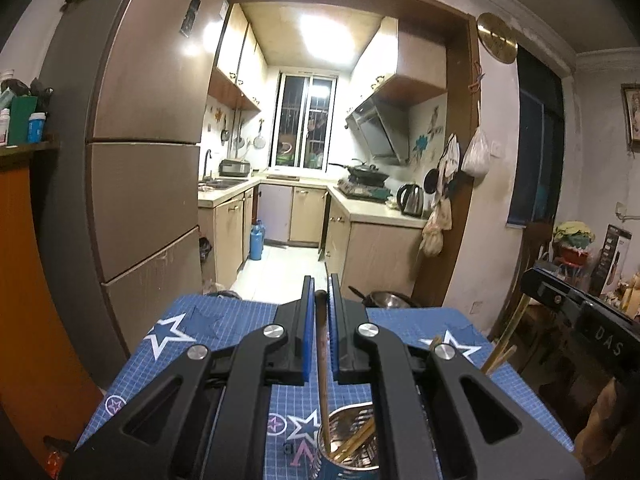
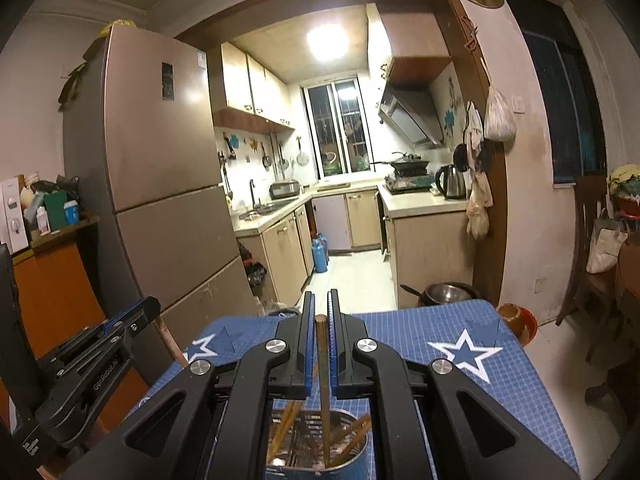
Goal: Organize utensils
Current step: 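Lower both chopsticks into the teal holder and open both tools, then move both open tools back from the holder toward the remaining chopsticks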
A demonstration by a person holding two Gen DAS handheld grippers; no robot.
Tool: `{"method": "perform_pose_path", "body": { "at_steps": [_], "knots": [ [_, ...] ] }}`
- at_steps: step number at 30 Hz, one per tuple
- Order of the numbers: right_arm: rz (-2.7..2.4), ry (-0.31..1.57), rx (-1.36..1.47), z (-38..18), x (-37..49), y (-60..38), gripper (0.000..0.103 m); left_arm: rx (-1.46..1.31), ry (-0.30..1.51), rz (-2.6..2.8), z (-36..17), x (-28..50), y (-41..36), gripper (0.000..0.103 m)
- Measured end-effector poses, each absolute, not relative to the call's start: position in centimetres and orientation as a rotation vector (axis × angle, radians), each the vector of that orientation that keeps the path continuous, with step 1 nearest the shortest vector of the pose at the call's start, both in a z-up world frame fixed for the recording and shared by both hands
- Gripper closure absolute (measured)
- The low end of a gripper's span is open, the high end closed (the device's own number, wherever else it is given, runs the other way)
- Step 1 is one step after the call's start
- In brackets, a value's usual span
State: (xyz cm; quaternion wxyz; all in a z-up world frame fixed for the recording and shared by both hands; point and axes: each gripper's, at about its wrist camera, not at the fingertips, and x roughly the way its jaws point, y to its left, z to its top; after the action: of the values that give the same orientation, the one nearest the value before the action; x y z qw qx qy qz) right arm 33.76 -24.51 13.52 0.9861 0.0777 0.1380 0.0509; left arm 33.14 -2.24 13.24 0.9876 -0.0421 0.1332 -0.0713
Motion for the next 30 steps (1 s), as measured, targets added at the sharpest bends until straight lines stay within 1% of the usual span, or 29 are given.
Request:
{"method": "perform_pose_path", "body": {
  "at_steps": [4,6,7,8,9,10,15,19,23,27,30],
  "knots": [
    [0.104,0.306,0.169,12.5,33.7,-24.7,0.095,-0.079,0.281,-0.134,12.7,33.1,-2.2,0.097],
    [0.090,0.317,0.173,12.3,33.6,-25.0,0.091,-0.079,0.298,-0.127,12.4,33.0,-2.1,0.097],
    [0.086,0.314,0.175,12.3,33.4,-25.1,0.084,-0.080,0.304,-0.122,12.3,32.9,-2.0,0.094],
    [0.081,0.309,0.174,12.4,33.1,-25.3,0.082,-0.084,0.304,-0.113,12.4,32.7,-1.8,0.092],
    [0.080,0.302,0.173,12.5,32.7,-25.5,0.082,-0.088,0.299,-0.107,12.5,32.4,-1.5,0.088],
    [0.082,0.299,0.171,12.6,32.4,-25.7,0.082,-0.095,0.285,-0.098,12.8,31.8,-1.1,0.087],
    [0.069,0.287,0.170,12.7,29.6,-27.8,0.082,-0.152,0.241,-0.064,13.5,29.2,1.9,0.087],
    [0.057,0.306,0.164,11.5,26.3,-29.9,0.082,-0.191,0.245,-0.019,13.1,26.7,4.9,0.087],
    [0.048,0.345,0.131,9.2,22.0,-31.6,0.082,-0.122,0.299,0.026,10.9,23.2,6.9,0.087],
    [0.039,0.408,0.094,5.8,17.1,-33.0,0.082,0.044,0.390,0.022,7.0,18.6,6.4,0.087],
    [0.025,0.454,0.076,3.0,13.4,-33.9,0.082,0.139,0.435,-0.004,4.0,14.7,5.8,0.076]
  ]
}}
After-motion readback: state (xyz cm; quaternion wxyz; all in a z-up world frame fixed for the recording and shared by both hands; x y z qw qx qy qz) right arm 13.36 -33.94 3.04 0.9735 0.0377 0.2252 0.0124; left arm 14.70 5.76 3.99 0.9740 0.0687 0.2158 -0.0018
